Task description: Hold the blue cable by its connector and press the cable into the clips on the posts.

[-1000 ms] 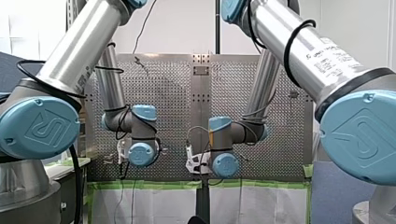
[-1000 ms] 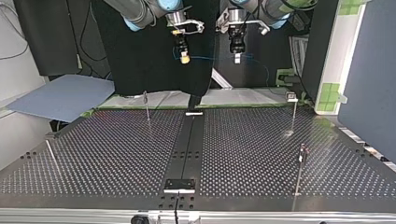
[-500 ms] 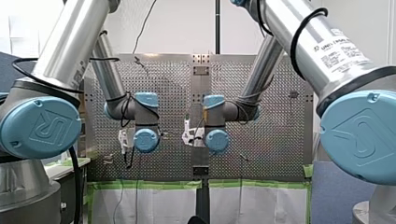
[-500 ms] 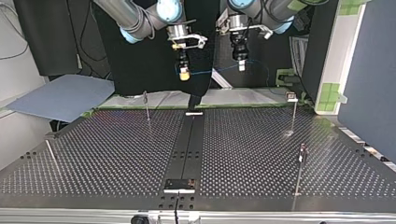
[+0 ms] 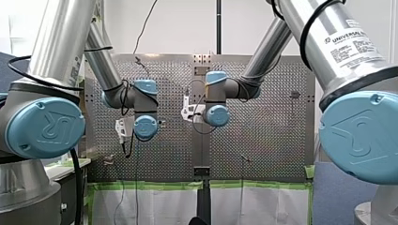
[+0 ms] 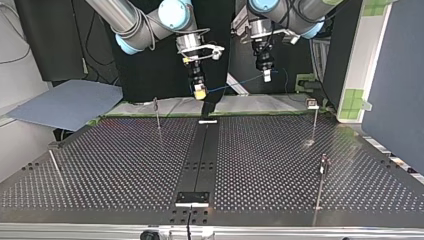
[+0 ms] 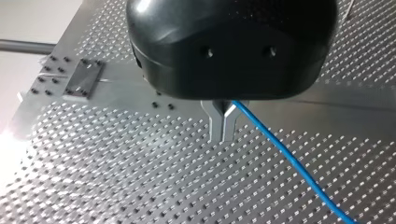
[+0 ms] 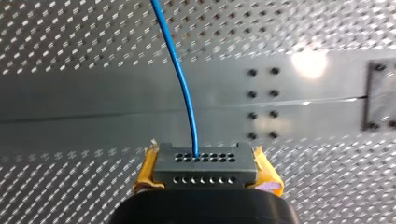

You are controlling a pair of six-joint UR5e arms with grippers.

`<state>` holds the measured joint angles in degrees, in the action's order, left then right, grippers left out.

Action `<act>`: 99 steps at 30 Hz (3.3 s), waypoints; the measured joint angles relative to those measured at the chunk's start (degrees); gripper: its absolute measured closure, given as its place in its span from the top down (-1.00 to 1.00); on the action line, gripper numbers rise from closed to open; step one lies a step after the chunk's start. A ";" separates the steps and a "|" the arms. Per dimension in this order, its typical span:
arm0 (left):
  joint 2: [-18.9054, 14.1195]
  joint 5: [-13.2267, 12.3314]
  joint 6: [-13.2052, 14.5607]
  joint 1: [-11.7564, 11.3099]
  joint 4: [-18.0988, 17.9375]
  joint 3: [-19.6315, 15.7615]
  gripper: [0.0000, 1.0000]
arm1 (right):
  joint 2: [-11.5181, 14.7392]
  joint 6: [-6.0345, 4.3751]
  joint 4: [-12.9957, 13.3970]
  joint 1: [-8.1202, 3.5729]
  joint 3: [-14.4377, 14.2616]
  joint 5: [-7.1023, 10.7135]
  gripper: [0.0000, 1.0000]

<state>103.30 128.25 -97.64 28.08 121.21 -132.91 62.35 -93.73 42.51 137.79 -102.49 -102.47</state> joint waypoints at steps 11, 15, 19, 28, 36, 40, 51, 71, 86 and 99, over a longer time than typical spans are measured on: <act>-5.87 2.29 -2.69 -2.21 5.86 2.32 -1.00 | 5.60 -2.08 -3.93 -0.26 4.21 4.63 -1.00; -7.94 2.37 -3.97 -3.03 7.94 4.07 -1.00 | 6.48 -2.21 -4.76 -0.15 6.05 5.13 -1.00; -10.00 2.39 -4.83 -3.87 10.01 6.06 -1.00 | 6.63 -2.63 -5.30 -0.02 7.46 5.71 -1.00; -14.15 2.16 -6.41 -6.30 14.15 10.21 -1.00 | 6.59 -3.56 -5.72 -0.51 8.98 7.14 -1.00; -18.19 -1.09 -9.54 -10.24 18.18 12.50 -1.00 | 6.39 -4.31 -6.13 -1.19 10.68 8.85 -1.00; -20.19 -3.08 -10.26 -12.24 20.17 13.27 -1.00 | 6.29 -4.35 -7.13 -1.22 12.06 9.51 -1.00; -24.10 -8.31 -10.66 -17.50 25.26 15.55 -1.00 | 6.18 -4.45 -8.72 -0.58 15.86 11.11 -1.00; -23.02 -13.70 -13.22 -23.76 26.24 21.00 -1.00 | 5.78 -4.46 -10.06 -0.73 19.62 12.28 -1.00; -21.05 -17.94 -13.92 -25.67 25.90 21.57 -1.00 | 3.99 -4.45 -10.33 -1.83 19.64 11.59 -1.00; -18.63 -20.64 -15.36 -27.95 24.02 23.24 -1.00 | 3.72 -4.35 -10.33 -2.29 20.14 11.68 -1.00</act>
<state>84.67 107.61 -113.00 0.13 145.23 -109.67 66.07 -98.08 32.18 135.50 -82.34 -90.79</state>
